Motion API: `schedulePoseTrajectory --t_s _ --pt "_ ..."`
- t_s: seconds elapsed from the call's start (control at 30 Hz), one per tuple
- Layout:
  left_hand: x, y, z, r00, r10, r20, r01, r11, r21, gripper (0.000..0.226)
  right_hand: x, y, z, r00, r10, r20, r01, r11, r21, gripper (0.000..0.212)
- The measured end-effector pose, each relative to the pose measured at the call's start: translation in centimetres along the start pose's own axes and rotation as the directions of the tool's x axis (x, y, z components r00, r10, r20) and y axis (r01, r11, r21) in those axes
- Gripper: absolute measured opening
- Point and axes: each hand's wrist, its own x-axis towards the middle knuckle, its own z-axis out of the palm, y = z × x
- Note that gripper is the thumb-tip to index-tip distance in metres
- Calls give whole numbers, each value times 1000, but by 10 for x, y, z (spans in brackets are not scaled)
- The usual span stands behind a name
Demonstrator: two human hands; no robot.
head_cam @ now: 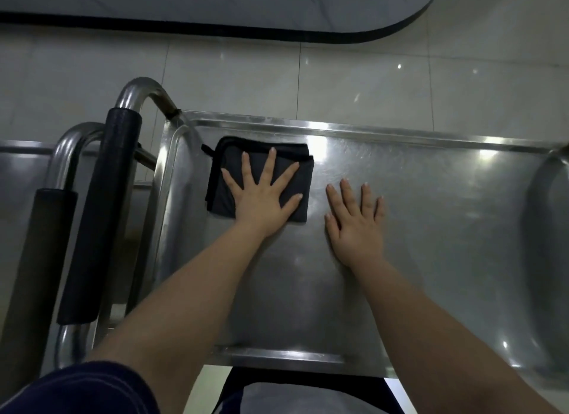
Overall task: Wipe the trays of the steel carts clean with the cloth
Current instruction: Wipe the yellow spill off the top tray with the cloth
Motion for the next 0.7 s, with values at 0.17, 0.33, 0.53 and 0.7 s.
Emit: schedulePoseTrajectory --t_s 0.17,0.33,0.53,0.7 --pt "-89 -2 24 998 21 -55 -20 1000 11 67 -2 -4 -9 999 16 52 -15 1000 -20 57" --pt "-158 1 38 999 22 -33 -21 999 28 70 7 -24 -15 996 52 72 -57 996 72 57" --pt "-142 3 25 1000 -5 22 4 1000 29 74 58 -47 -11 999 -2 41 0 999 52 54" --pt "-106 -23 14 996 -85 -21 85 996 11 76 60 -45 -1 999 20 30 -20 1000 -7 55"
